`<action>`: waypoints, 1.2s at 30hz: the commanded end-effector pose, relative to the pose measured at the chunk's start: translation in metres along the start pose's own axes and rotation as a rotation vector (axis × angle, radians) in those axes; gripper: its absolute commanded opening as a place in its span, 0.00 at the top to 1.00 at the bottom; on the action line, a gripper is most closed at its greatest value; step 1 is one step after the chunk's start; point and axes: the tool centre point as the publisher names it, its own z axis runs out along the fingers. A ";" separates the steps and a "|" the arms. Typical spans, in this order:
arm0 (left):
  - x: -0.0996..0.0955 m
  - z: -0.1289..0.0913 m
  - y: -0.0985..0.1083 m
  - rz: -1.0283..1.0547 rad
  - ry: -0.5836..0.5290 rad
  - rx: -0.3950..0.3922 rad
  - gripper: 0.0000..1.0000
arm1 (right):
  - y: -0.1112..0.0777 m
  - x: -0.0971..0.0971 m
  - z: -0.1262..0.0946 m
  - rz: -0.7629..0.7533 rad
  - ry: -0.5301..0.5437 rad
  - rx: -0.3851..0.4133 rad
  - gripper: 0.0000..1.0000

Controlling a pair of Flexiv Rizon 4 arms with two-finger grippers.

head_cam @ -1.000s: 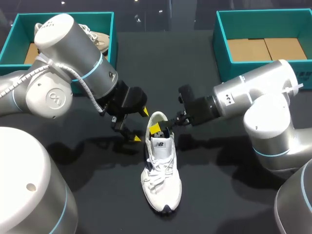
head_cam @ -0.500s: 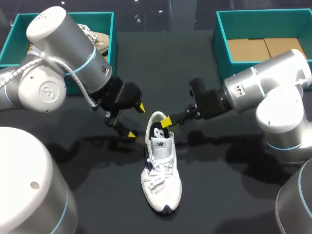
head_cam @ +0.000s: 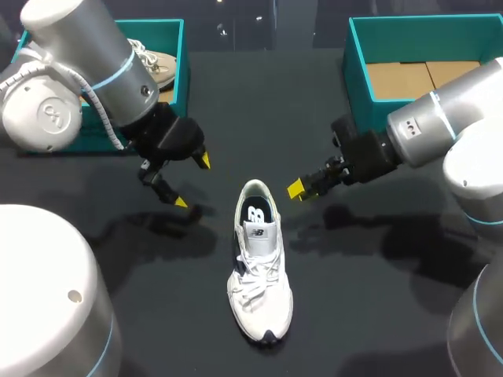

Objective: Take the shoe out of the shoebox, open the shoe tongue, remove and reinsert the insole, then place the shoe into the shoebox

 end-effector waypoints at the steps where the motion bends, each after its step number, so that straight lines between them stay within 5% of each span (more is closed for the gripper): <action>1: 0.001 -0.020 0.010 0.022 0.021 0.007 0.00 | 0.004 0.003 -0.028 0.037 -0.076 0.066 0.56; 16: -0.010 -0.076 0.063 0.134 0.123 -0.036 0.00 | 0.020 0.020 -0.047 0.219 -0.407 0.346 0.71; 21: -0.014 -0.091 0.074 0.197 0.170 -0.036 0.00 | 0.019 0.032 -0.041 0.285 -0.548 0.332 1.00; 27: -0.016 -0.102 0.084 0.240 0.190 -0.057 0.00 | 0.016 0.057 -0.023 0.315 -0.688 0.206 1.00; 36: -0.016 -0.102 0.084 0.240 0.190 -0.057 0.00 | 0.016 0.057 -0.023 0.315 -0.688 0.206 1.00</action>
